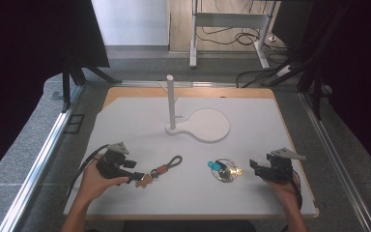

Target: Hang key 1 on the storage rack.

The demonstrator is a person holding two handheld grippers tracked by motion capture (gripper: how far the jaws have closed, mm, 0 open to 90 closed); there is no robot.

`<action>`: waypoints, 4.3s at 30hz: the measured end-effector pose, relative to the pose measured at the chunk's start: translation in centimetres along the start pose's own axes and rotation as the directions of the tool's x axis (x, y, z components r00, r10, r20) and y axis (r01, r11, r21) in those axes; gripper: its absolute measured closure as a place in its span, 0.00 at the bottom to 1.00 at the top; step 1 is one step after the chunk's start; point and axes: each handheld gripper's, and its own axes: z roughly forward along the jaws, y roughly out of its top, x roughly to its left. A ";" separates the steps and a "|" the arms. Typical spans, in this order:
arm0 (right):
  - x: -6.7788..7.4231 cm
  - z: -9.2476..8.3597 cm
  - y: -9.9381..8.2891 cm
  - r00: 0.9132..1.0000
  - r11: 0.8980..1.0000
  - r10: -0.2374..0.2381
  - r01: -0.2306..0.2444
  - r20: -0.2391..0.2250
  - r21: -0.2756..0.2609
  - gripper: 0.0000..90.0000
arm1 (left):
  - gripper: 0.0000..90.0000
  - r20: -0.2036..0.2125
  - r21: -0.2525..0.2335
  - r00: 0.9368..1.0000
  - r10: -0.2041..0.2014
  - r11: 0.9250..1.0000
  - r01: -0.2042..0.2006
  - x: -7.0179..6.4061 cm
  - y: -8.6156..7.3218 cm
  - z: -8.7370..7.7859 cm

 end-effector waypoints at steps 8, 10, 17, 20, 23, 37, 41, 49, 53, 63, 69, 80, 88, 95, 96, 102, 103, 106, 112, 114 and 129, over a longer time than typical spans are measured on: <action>-0.3 -0.1 -0.3 1.000 1.000 -0.007 0.007 -0.029 0.003 0.29 | 0.41 -0.018 -0.013 1.000 -0.024 1.000 0.024 0.0 0.1 -0.5; -0.3 -0.2 -0.3 0.999 1.000 -0.007 0.007 -0.032 -0.001 0.30 | 0.41 -0.019 -0.023 0.999 -0.030 0.999 0.030 0.0 0.1 -0.6; -0.8 -0.8 -0.2 0.999 1.000 0.001 -0.002 -0.037 -0.017 0.32 | 0.42 -0.019 -0.024 1.000 -0.007 1.000 0.006 -0.7 1.2 -1.1; -1.0 -1.0 -0.2 0.999 1.000 0.003 -0.004 -0.034 -0.020 0.33 | 0.42 -0.027 -0.023 1.000 0.012 1.000 -0.012 -1.2 2.2 -1.4; -1.2 -1.1 -0.3 1.000 1.000 -0.001 0.001 -0.030 -0.019 0.33 | 0.42 -0.030 -0.010 0.999 0.038 0.999 -0.038 -1.6 3.0 -1.4; -0.8 -0.5 0.1 0.999 1.000 -0.020 0.020 -0.036 -0.008 0.33 | 0.44 -0.011 0.132 0.997 0.072 0.989 -0.070 -2.0 5.9 1.7; -0.7 -0.4 0.3 0.999 1.000 -0.020 0.020 -0.038 -0.008 0.33 | 0.45 0.009 0.183 0.997 0.079 0.980 -0.080 -1.8 6.4 3.4; -0.5 -0.5 0.1 0.999 1.000 -0.029 0.029 -0.038 0.006 0.33 | 0.48 0.057 0.257 0.996 0.064 0.963 -0.076 -0.6 7.5 6.0; -0.4 -1.0 -0.2 0.999 0.999 -0.033 0.033 -0.029 0.009 0.34 | 0.49 0.050 0.281 0.997 0.062 0.957 -0.074 -0.3 7.6 6.9; 0.0 -2.3 -1.2 0.999 0.999 -0.039 0.039 0.008 0.025 0.34 | 0.52 0.038 0.369 0.994 0.102 0.923 -0.109 -0.7 8.3 8.7; 0.0 -2.6 -1.6 0.999 0.999 -0.034 0.034 0.020 0.036 0.34 | 0.53 0.042 0.397 0.991 0.130 0.908 -0.136 -0.5 8.4 9.0; -0.1 -2.1 -1.8 0.999 0.998 -0.043 0.042 0.022 0.055 0.34 | 0.55 0.022 0.416 0.986 0.168 0.895 -0.161 -1.2 9.5 8.9; -0.1 -2.0 -1.8 0.999 0.997 -0.044 0.042 0.020 0.065 0.34 | 0.55 -0.003 0.452 0.983 0.184 0.877 -0.163 -1.0 9.4 9.8; 0.1 -1.9 -1.8 0.998 0.996 -0.053 0.051 0.018 0.072 0.34 | 0.61 -0.017 0.482 0.968 0.251 0.850 -0.212 -2.2 9.9 10.5; 0.1 -1.9 -1.8 0.998 0.996 -0.052 0.051 0.017 0.072 0.34 | 0.63 -0.020 0.486 0.966 0.259 0.847 -0.218 -2.2 9.9 10.5; 0.1 -1.8 -1.9 0.998 0.996 -0.056 0.055 0.019 0.077 0.34 | 0.65 -0.035 0.498 0.956 0.292 0.834 -0.237 -2.7 9.8 10.7; 0.1 -1.8 -1.9 0.998 0.996 -0.057 0.056 0.020 0.075 0.34 | 0.66 -0.036 0.498 0.953 0.302 0.832 -0.245 -2.7 9.8 10.6; 0.2 -1.8 -1.9 0.998 0.995 -0.060 0.058 0.023 0.075 0.34 | 0.67 -0.041 0.491 0.948 0.315 0.833 -0.255 -3.0 9.6 10.6; 0.2 -1.7 -1.9 0.998 0.994 -0.064 0.061 0.027 0.087 0.34 | 0.69 -0.043 0.488 0.947 0.317 0.834 -0.257 -3.1 9.6 10.6; 0.2 -1.7 -1.9 0.998 0.994 -0.065 0.062 0.028 0.090 0.34 | 0.72 -0.039 0.487 0.950 0.310 0.836 -0.253 -3.1 9.5 10.5; 0.0 -1.7 -2.0 0.997 0.994 -0.061 0.057 0.042 0.092 0.34 | 0.75 0.000 0.385 0.971 0.241 0.896 -0.223 -1.7 9.3 8.1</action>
